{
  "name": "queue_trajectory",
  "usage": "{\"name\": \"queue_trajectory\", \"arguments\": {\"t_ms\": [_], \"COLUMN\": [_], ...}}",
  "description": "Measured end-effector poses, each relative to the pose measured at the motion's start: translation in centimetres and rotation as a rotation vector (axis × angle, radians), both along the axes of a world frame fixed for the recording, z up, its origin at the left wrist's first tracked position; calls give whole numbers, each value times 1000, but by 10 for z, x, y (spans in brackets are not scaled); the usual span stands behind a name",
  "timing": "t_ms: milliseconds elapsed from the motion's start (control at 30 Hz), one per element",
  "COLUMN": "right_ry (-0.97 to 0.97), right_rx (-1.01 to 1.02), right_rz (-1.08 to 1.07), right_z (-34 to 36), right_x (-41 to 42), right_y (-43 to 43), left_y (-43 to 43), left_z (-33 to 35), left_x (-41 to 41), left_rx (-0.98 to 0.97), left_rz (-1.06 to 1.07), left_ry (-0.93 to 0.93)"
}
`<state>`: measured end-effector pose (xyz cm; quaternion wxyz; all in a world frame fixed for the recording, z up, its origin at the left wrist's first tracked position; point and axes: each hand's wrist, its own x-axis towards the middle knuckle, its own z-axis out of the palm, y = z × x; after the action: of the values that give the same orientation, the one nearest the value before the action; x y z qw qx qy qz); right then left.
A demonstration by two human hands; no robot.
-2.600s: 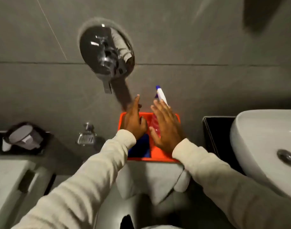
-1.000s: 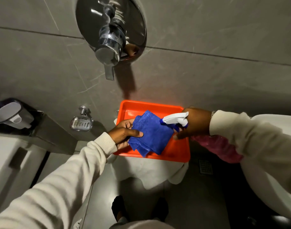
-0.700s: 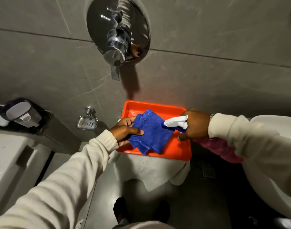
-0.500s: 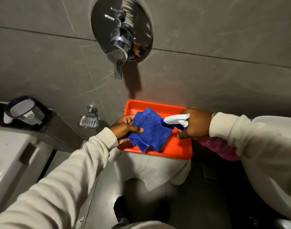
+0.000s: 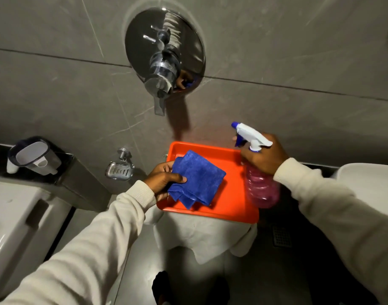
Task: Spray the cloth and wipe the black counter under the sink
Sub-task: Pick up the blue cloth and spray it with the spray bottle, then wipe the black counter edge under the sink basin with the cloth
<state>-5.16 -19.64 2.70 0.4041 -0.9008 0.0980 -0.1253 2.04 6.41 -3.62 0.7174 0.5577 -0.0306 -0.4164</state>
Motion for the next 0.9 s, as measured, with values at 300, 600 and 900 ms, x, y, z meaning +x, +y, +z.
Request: {"name": "queue_trajectory", "arguments": {"t_ms": [300,600,900], "right_ry": [-281,-90,-373], "right_rx": [270,194,1600], "right_rz": [-430,-410,-316], "right_z": [-82,-74,-56], "right_x": [64,32,-160], "right_y": [12,21,68], "left_y": [3,-13,-119], "left_z": [4,23,33], "left_x": [-3,-3,-118], "left_rx": [100,-27,-208], "left_rz": [124,77,-328], "left_ry": [4,0,116]}}
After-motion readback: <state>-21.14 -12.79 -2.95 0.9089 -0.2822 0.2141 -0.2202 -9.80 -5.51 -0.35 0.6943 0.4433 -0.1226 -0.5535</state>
